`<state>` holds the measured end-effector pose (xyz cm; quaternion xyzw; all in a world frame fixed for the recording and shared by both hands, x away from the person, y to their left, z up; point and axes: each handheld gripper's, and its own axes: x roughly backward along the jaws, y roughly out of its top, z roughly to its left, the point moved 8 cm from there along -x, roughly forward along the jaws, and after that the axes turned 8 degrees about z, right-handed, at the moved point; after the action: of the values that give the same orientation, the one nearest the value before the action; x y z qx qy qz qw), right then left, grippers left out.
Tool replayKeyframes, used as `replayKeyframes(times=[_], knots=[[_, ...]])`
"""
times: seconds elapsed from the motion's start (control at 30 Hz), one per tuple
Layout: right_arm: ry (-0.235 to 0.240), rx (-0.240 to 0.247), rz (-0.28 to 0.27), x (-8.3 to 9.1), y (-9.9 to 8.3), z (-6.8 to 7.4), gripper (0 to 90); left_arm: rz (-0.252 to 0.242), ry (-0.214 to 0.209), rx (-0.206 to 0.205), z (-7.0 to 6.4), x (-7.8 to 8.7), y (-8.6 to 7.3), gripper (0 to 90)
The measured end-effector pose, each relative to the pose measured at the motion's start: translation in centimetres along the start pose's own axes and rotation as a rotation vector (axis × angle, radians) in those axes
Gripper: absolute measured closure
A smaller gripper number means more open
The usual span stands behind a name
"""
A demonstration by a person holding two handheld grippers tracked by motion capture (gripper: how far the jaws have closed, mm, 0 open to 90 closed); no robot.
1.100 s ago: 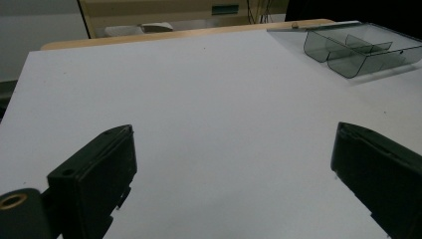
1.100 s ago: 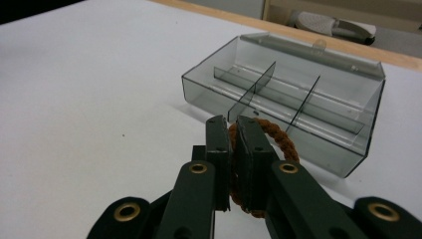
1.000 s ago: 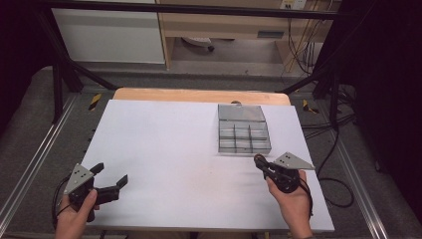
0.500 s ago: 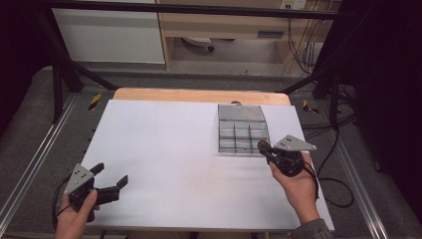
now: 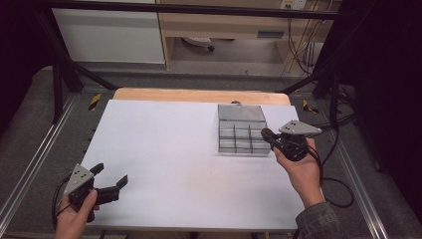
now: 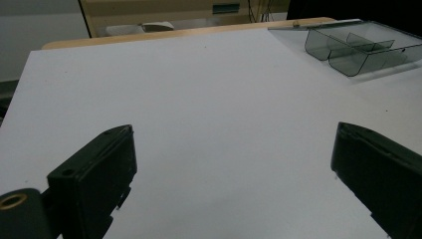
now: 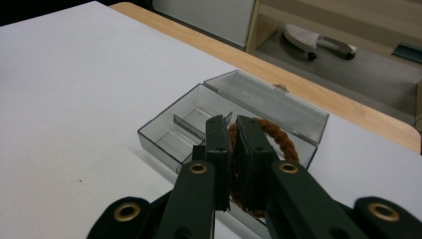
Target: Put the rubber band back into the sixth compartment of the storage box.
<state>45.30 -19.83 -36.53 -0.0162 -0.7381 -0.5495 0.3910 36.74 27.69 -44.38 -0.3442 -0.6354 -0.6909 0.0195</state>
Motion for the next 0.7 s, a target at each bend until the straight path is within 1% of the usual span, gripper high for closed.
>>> replayKeyframes(times=[0.13,0.33,0.43,0.5,0.63,0.7], knots=[[-0.008,-0.009,-0.007,0.2,0.2,-0.5,85.2,0.002,-0.001,-0.001,0.0,0.0,0.0,4.0],[-0.009,-0.012,-0.008,0.0,0.7,-1.1,85.2,0.005,-0.001,0.001,0.0,0.0,-0.1,4.0],[-0.008,-0.014,-0.007,-0.2,1.0,-1.5,85.2,0.003,-0.001,0.002,0.0,-0.1,-0.1,4.0],[-0.005,-0.024,-0.005,-0.5,1.0,-1.7,85.2,0.003,-0.001,0.002,0.0,-0.1,-0.1,4.0],[-0.006,-0.035,0.007,-1.1,1.1,-2.0,85.2,0.005,-0.002,0.0,0.0,0.0,-0.1,4.0],[-0.01,-0.032,0.016,-1.5,1.2,-2.2,85.2,0.006,-0.004,0.0,0.0,-0.1,-0.1,4.0]])
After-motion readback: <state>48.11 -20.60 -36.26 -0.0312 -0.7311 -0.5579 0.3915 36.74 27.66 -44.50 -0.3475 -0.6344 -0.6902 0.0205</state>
